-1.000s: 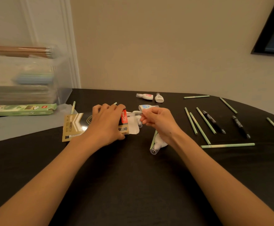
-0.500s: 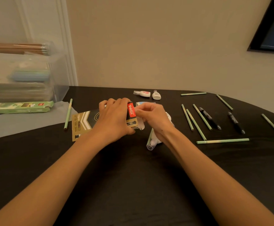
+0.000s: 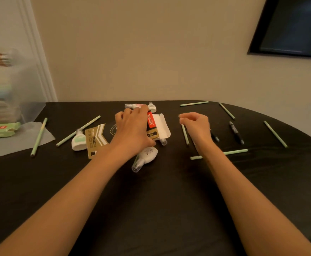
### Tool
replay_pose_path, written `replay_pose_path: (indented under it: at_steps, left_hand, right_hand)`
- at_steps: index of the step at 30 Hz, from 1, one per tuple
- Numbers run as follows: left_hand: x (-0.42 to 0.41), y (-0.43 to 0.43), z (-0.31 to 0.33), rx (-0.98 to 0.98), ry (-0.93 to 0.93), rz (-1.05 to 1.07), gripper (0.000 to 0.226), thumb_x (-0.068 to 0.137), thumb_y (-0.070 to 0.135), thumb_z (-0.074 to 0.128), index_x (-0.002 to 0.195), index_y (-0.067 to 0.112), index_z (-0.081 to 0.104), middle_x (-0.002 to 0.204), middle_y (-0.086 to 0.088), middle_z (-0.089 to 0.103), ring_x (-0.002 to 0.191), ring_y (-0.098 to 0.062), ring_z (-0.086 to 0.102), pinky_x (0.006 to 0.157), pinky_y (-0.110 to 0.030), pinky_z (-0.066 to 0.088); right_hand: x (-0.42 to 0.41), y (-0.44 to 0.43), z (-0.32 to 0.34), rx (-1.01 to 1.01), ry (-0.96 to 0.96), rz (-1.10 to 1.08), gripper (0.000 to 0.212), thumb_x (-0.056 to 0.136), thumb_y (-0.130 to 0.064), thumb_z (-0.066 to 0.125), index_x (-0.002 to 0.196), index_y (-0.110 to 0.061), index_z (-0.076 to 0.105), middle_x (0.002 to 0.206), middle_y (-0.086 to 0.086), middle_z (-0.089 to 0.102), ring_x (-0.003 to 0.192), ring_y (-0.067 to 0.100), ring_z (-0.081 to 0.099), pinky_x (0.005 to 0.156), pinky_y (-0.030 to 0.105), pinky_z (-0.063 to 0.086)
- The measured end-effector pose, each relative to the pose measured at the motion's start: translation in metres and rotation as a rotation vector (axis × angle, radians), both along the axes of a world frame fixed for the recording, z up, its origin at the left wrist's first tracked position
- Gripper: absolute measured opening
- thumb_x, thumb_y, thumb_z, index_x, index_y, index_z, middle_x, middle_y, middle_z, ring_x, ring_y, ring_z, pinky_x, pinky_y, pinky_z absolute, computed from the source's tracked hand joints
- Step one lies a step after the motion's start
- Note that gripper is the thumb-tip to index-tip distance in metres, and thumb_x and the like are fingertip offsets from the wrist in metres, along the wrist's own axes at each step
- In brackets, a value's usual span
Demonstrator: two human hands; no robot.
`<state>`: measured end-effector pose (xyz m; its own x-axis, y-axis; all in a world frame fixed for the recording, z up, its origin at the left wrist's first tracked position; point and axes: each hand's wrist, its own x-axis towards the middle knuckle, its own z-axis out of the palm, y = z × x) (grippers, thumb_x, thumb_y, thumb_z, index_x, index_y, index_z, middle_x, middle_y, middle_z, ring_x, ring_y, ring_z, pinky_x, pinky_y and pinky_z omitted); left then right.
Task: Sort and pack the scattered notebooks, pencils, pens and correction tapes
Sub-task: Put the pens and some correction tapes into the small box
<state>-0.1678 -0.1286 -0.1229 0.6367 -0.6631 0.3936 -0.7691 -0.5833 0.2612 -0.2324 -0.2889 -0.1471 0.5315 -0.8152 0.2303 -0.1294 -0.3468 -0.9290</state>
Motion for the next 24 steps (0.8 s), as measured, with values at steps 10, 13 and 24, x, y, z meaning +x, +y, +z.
replay_pose_path:
  at_steps: [10, 13, 24]
  left_hand:
    - [-0.015, -0.048, -0.003, 0.045, -0.082, 0.03, 0.086, 0.067, 0.032, 0.08, 0.134, 0.018, 0.028, 0.136, -0.005, 0.04, 0.127, -0.026, 0.032, 0.104, -0.039, 0.019]
    - [-0.014, -0.053, -0.006, 0.071, -0.105, 0.031, 0.084, 0.069, 0.032, 0.078, 0.134, 0.018, 0.027, 0.137, -0.005, 0.038, 0.128, -0.026, 0.031, 0.105, -0.04, 0.018]
    - [-0.001, -0.052, -0.006, 0.088, -0.066, 0.058, 0.088, 0.065, 0.036, 0.08, 0.134, 0.016, 0.029, 0.134, -0.007, 0.043, 0.127, -0.027, 0.034, 0.102, -0.04, 0.02]
  right_hand:
    - [-0.032, -0.082, -0.024, -0.331, 0.694, -0.367, 0.03, 0.091, -0.023, 0.057, 0.113, -0.004, 0.06, 0.125, 0.018, 0.051, 0.124, 0.031, 0.037, 0.09, 0.037, 0.041]
    - [-0.031, -0.087, -0.02, -0.323, 0.654, -0.364, 0.026, 0.087, -0.02, 0.063, 0.106, -0.002, 0.061, 0.112, 0.018, 0.06, 0.113, 0.03, 0.049, 0.081, 0.034, 0.044]
    - [-0.032, -0.044, 0.015, 0.526, -0.289, 0.278, 0.012, 0.085, 0.003, 0.057, 0.078, -0.006, 0.055, 0.076, 0.008, 0.058, 0.046, 0.005, 0.059, 0.048, 0.013, 0.048]
